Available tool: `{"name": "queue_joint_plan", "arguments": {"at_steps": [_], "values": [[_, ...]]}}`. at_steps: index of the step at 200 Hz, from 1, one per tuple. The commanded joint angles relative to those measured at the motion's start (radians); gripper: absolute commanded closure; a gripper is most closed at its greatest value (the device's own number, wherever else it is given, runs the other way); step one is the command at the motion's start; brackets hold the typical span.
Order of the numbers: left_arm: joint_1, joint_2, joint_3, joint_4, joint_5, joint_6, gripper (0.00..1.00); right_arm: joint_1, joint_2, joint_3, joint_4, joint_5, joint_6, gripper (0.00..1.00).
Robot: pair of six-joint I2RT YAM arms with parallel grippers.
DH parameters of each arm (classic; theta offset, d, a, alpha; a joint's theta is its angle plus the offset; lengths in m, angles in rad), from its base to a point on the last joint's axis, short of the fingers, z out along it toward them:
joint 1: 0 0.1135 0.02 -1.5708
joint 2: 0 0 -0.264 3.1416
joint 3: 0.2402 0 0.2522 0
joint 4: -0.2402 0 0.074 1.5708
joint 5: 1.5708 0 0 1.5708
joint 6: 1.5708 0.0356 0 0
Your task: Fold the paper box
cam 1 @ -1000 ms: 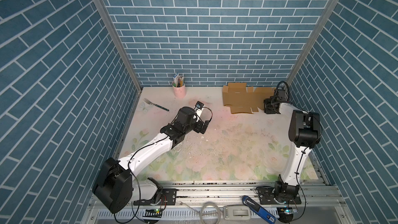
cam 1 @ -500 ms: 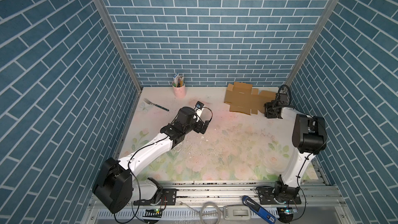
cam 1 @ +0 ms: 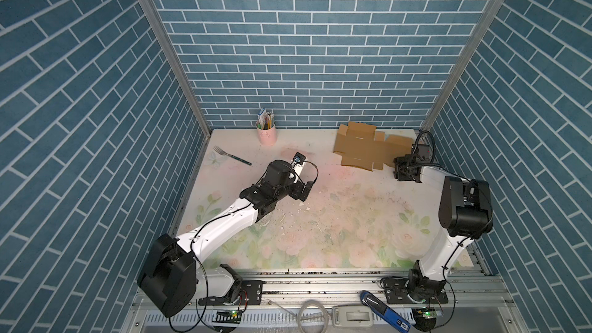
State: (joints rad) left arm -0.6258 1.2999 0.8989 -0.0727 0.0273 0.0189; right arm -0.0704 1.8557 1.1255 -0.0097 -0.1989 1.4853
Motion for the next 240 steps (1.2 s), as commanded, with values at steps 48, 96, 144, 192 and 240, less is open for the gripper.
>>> {"name": "queue_joint_plan", "arguments": {"at_steps": [48,96,144,192,240], "values": [[-0.018,0.007,0.027,-0.019,-0.009,0.017,0.00,-0.007,0.032,0.043,0.013,0.008,-0.003,0.53],[-0.019,0.007,0.029,-0.018,0.003,0.017,0.00,-0.005,0.084,0.105,-0.021,0.022,-0.014,0.53],[-0.019,0.005,0.029,-0.018,0.007,0.015,0.01,-0.002,0.089,0.087,-0.013,0.018,0.000,0.53],[-0.018,0.002,0.031,-0.019,0.007,0.013,0.00,0.000,0.114,0.100,0.002,0.021,0.009,0.55],[-0.020,0.002,0.031,-0.021,0.007,0.013,0.00,0.004,0.136,0.111,0.008,0.026,0.015,0.58]]}}
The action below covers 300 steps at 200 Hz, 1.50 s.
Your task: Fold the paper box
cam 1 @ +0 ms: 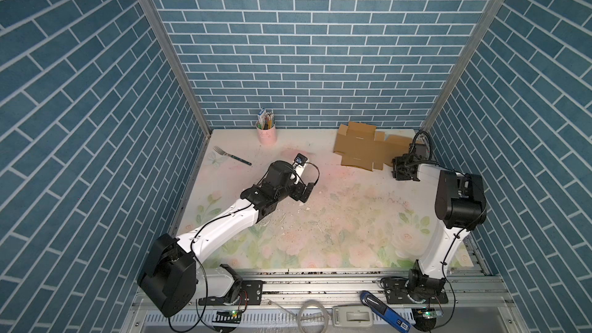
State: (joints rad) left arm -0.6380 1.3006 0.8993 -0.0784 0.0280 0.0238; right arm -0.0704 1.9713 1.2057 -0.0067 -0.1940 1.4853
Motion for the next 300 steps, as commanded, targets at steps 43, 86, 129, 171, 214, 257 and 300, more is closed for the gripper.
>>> {"name": "queue_joint_plan", "arguments": {"at_steps": [43,86,129,171,214,257,300], "values": [[-0.008,0.002,0.030,-0.014,0.006,0.011,0.00,0.006,0.037,0.037,0.008,0.033,0.011,0.69],[-0.008,0.008,0.030,-0.014,0.008,0.012,0.00,0.006,0.050,0.045,0.008,0.062,0.010,0.90],[-0.011,0.018,0.033,-0.014,0.009,0.004,0.01,0.020,-0.025,-0.031,0.020,0.100,0.013,1.00],[-0.011,0.010,0.036,-0.012,0.001,-0.015,0.01,0.063,-0.178,-0.182,0.009,0.202,0.041,1.00],[-0.011,0.001,0.035,-0.004,-0.002,-0.055,0.00,0.147,-0.395,-0.406,-0.011,0.326,0.122,1.00],[-0.011,-0.029,0.037,-0.019,-0.018,-0.190,0.01,0.331,-0.635,-0.628,-0.085,0.490,0.300,1.00],[-0.069,-0.077,0.057,-0.138,-0.132,-0.394,0.00,0.467,-0.773,-0.759,-0.159,0.536,0.434,1.00]]}}
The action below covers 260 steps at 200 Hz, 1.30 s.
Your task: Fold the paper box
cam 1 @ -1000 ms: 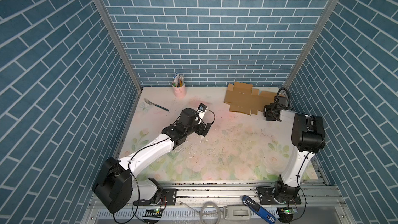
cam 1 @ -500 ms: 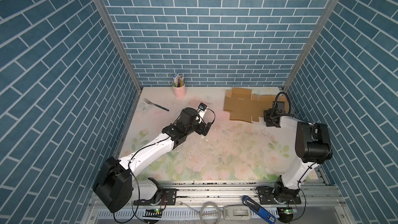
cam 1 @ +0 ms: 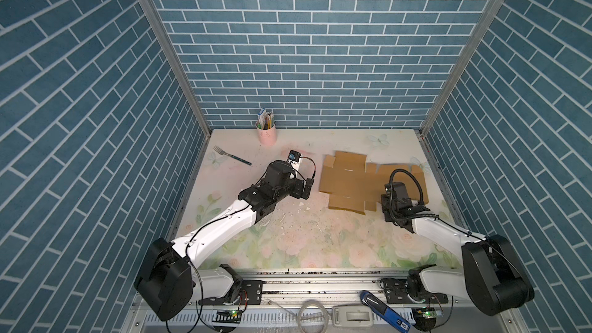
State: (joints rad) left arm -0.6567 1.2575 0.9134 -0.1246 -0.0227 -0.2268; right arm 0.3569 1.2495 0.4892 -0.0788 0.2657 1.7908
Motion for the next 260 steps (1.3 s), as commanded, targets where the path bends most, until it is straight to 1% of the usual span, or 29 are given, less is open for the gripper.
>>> {"name": "queue_joint_plan", "arguments": {"at_steps": [1,6,12,23,44,51,68,82,98,103,113,128,151,170,194,208,229,240,260], "values": [[-0.054,-0.034,0.046,-0.097,-0.086,-0.145,0.00,0.041,-0.054,-0.044,-0.088,0.077,0.129,1.00],[-0.071,-0.036,0.058,-0.123,-0.107,-0.166,0.00,0.051,-0.066,-0.051,-0.096,0.080,0.133,1.00],[-0.091,-0.036,0.072,-0.149,-0.131,-0.196,0.00,0.060,-0.079,-0.058,-0.102,0.083,0.136,0.97],[-0.103,-0.032,0.092,-0.187,-0.112,-0.268,0.01,0.069,-0.102,-0.071,-0.110,0.086,0.134,0.82],[-0.113,-0.026,0.093,-0.255,-0.073,-0.455,0.00,0.071,-0.151,-0.080,-0.139,0.078,0.105,0.55],[-0.122,-0.021,0.093,-0.269,-0.062,-0.500,0.00,0.070,-0.166,-0.077,-0.155,0.076,0.087,0.52],[-0.151,-0.002,0.098,-0.302,-0.040,-0.615,0.00,0.070,-0.197,-0.054,-0.201,0.085,-0.017,0.45],[-0.187,0.002,0.090,-0.305,-0.050,-0.710,0.00,0.075,-0.208,0.010,-0.296,0.100,-0.151,0.42],[-0.249,-0.004,0.079,-0.307,-0.114,-0.827,0.00,0.079,-0.203,0.076,-0.370,0.105,-0.333,0.40],[-0.274,-0.006,0.074,-0.309,-0.142,-0.865,0.00,0.079,-0.196,0.096,-0.379,0.097,-0.402,0.39],[-0.322,-0.007,0.067,-0.317,-0.203,-0.979,0.00,0.078,-0.169,0.138,-0.393,0.062,-0.541,0.40],[-0.393,0.004,0.057,-0.324,-0.268,-1.134,0.01,0.085,-0.147,0.199,-0.416,0.012,-0.708,0.40],[-0.472,0.047,0.053,-0.317,-0.314,-1.335,0.01,0.091,-0.194,0.226,-0.418,-0.024,-0.868,0.41],[-0.533,0.089,0.048,-0.278,-0.361,-1.461,0.04,0.088,-0.261,0.235,-0.436,-0.009,-0.961,0.41],[-0.559,0.174,0.039,-0.172,-0.352,-1.563,0.06,0.085,-0.311,0.258,-0.450,-0.040,-1.058,0.41],[-0.567,0.233,0.043,-0.112,-0.342,-1.607,0.09,0.081,-0.325,0.273,-0.471,-0.055,-1.081,0.41],[-0.580,0.311,0.062,-0.058,-0.365,-1.668,0.12,0.077,-0.339,0.291,-0.491,-0.075,-1.104,0.42],[-0.581,0.351,0.066,-0.009,-0.370,-1.687,0.15,0.077,-0.344,0.293,-0.499,-0.083,-1.112,0.42],[-0.582,0.420,0.099,0.007,-0.382,-1.723,0.19,0.077,-0.362,0.298,-0.512,-0.096,-1.115,0.44]]}}
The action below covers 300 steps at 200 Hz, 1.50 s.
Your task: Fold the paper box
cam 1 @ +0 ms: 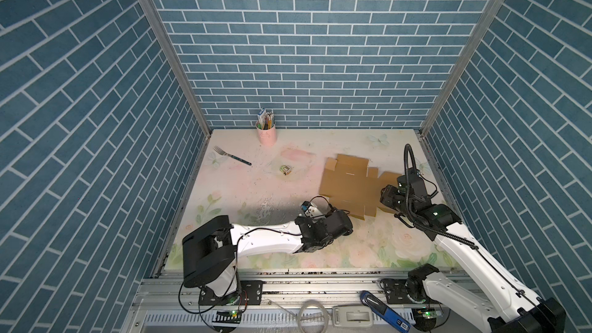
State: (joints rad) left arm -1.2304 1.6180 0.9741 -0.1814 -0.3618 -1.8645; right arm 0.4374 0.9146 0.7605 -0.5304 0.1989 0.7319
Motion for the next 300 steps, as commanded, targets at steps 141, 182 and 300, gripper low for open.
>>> {"name": "queue_joint_plan", "arguments": {"at_steps": [141,182,300], "values": [[0.037,0.290,0.119,0.183,-0.174,-0.172,0.55,-0.003,-0.117,-0.001,-0.087,-0.043,-0.086,0.46],[0.058,0.300,0.108,0.190,-0.168,-0.134,0.76,-0.005,-0.125,0.011,-0.098,-0.045,-0.092,0.46],[0.323,0.210,0.089,0.174,0.146,0.450,1.00,-0.010,-0.085,0.127,-0.166,-0.025,-0.166,0.45]]}}
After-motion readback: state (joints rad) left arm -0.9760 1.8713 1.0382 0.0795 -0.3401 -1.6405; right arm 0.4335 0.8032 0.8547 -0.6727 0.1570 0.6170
